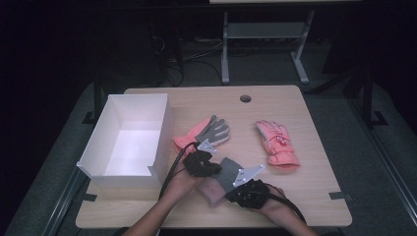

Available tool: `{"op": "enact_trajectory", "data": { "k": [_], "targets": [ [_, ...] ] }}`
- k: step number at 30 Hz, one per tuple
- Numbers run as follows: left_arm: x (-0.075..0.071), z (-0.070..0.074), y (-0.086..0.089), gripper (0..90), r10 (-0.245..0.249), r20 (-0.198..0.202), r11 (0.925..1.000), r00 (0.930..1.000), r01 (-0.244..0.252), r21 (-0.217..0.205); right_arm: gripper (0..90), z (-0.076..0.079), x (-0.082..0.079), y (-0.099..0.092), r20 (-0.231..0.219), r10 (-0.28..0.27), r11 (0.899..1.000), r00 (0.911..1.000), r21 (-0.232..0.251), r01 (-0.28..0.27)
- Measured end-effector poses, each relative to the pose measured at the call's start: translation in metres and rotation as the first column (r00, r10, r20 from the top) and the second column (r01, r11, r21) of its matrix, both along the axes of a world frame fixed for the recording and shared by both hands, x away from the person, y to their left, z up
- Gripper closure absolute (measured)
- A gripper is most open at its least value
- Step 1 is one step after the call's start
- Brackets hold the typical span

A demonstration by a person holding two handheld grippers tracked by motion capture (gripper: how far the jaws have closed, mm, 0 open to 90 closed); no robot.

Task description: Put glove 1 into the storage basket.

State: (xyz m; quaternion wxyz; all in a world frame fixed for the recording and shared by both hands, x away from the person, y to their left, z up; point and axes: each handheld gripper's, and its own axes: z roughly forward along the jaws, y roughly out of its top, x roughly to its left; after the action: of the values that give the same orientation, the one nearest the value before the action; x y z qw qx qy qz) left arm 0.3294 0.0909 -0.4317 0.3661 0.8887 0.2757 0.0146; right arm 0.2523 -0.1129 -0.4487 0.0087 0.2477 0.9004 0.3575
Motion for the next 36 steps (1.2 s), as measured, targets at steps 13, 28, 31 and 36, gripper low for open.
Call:
{"op": "enact_trajectory", "data": {
  "k": [13,28,31,36],
  "targets": [
    [-0.016,-0.001,-0.012,15.6,-0.039,0.007,0.9985,0.9992,0.039,0.039,41.1,0.009,0.002,-0.062,0.043,-0.208,0.978,0.9772,0.013,0.208],
    [-0.018,-0.024,-0.019,12.7,-0.059,-0.004,0.9914,0.9983,0.059,0.117,12.2,0.002,0.002,-0.101,0.072,-0.319,0.947,0.9451,0.053,0.316],
    [-0.019,-0.026,-0.021,13.8,-0.053,-0.025,0.9930,0.9983,0.056,0.104,12.2,0.001,0.003,-0.101,0.079,-0.321,0.947,0.9436,0.043,0.319],
    [-0.019,-0.025,-0.022,20.4,-0.076,-0.040,0.9899,0.9963,0.080,0.117,12.2,0.000,0.003,-0.100,0.076,-0.321,0.947,0.9441,0.044,0.318]
  ]
}}
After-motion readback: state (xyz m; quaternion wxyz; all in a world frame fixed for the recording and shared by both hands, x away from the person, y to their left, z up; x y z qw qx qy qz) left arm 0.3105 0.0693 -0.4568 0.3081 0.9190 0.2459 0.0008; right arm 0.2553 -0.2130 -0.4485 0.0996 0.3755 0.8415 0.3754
